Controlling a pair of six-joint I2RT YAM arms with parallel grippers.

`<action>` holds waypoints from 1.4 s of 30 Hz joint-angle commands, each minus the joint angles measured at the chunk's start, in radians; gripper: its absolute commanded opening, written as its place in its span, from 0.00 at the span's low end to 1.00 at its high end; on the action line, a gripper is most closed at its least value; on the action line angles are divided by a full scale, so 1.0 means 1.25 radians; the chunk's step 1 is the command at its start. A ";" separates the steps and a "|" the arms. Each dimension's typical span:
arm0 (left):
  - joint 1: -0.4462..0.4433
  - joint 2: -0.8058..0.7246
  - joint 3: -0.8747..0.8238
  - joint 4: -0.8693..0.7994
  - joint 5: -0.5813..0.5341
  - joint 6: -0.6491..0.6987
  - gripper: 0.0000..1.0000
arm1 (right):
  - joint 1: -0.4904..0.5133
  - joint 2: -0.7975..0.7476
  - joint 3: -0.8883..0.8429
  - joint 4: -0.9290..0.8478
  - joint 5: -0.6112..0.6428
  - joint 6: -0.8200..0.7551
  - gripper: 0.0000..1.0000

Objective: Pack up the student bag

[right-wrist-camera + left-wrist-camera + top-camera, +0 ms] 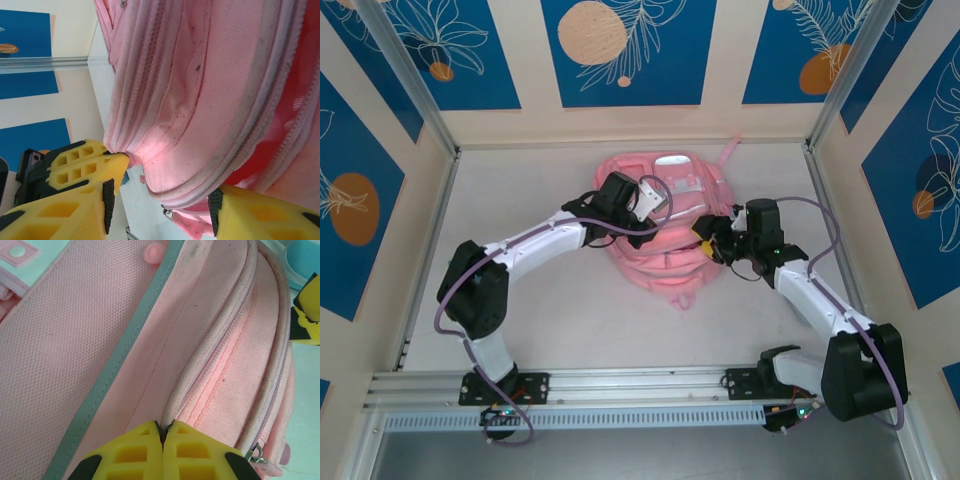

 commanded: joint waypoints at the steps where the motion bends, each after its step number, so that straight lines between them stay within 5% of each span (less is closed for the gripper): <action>1: 0.003 -0.053 0.000 0.030 -0.001 -0.042 0.00 | -0.003 0.019 0.025 0.053 -0.044 0.021 0.55; 3: 0.004 -0.067 -0.010 0.029 -0.015 -0.080 0.04 | -0.002 0.028 0.028 0.080 -0.062 0.027 0.54; 9: -0.008 -0.125 -0.049 -0.025 -0.096 -0.246 0.41 | 0.001 0.039 0.043 0.147 -0.110 0.027 0.42; 13: -0.044 -0.186 -0.098 -0.056 -0.185 -0.352 0.49 | 0.008 0.034 0.056 0.149 -0.122 0.017 0.39; 22: -0.148 -0.210 -0.183 -0.010 -0.240 -0.553 0.48 | 0.019 0.036 0.060 0.151 -0.122 0.017 0.36; 42: -0.193 -0.048 -0.077 -0.035 -0.310 -0.613 0.31 | 0.026 0.036 0.051 0.146 -0.117 0.018 0.33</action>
